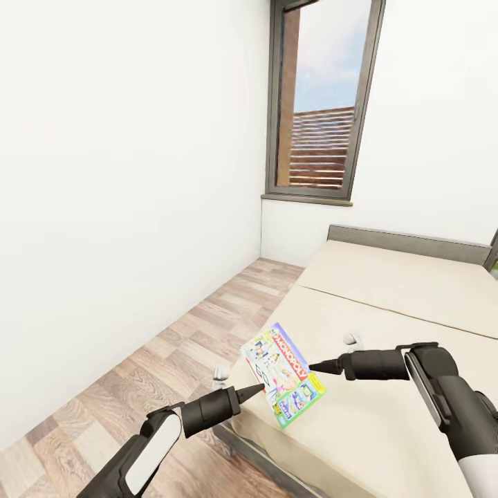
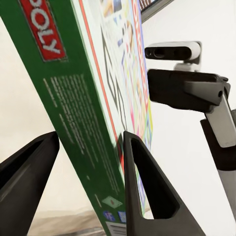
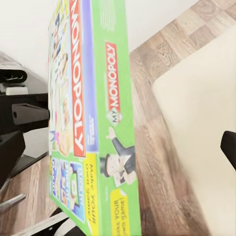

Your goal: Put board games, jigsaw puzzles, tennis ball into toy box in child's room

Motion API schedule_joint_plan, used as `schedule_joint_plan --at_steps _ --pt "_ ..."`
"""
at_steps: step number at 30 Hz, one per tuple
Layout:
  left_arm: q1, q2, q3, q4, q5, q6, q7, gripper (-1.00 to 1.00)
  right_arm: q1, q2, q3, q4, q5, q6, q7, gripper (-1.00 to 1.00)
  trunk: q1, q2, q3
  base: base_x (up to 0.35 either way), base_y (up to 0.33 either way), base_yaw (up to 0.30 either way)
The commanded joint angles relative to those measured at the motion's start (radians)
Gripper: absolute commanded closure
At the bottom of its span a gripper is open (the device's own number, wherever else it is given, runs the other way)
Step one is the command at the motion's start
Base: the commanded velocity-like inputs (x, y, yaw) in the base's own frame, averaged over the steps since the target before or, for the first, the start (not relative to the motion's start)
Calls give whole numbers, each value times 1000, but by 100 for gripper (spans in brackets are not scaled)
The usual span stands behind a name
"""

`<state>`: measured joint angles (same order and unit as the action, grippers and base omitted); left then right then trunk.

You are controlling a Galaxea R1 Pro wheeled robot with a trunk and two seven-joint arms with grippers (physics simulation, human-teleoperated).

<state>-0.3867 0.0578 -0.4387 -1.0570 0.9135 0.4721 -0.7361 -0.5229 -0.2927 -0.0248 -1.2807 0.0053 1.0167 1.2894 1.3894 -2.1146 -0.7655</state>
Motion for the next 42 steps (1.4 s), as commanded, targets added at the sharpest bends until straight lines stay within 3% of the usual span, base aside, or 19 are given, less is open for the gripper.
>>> schedule_joint_plan --at_steps 1,11,20,32,42 --pt "-2 1 -2 2 11 8 0 100 -1 0 7 0 1 14 13 -100 0 0 -1 0 0 0" --pt "-4 3 -4 8 3 8 -18 100 -2 -7 28 0 1 31 54 -100 0 0 -1 0 0 0" --pt "-4 -1 -1 9 -53 7 -54 100 -2 -15 37 0 1 31 67 -100 0 0 -1 0 0 0" --pt "-4 -3 -1 15 -69 6 -61 100 -7 -6 82 0 1 31 69 -100 0 0 -1 0 0 0" --pt "-4 -5 -3 39 -71 5 -61 100 -13 -2 93 0 1 31 70 -100 0 0 -1 0 0 0"
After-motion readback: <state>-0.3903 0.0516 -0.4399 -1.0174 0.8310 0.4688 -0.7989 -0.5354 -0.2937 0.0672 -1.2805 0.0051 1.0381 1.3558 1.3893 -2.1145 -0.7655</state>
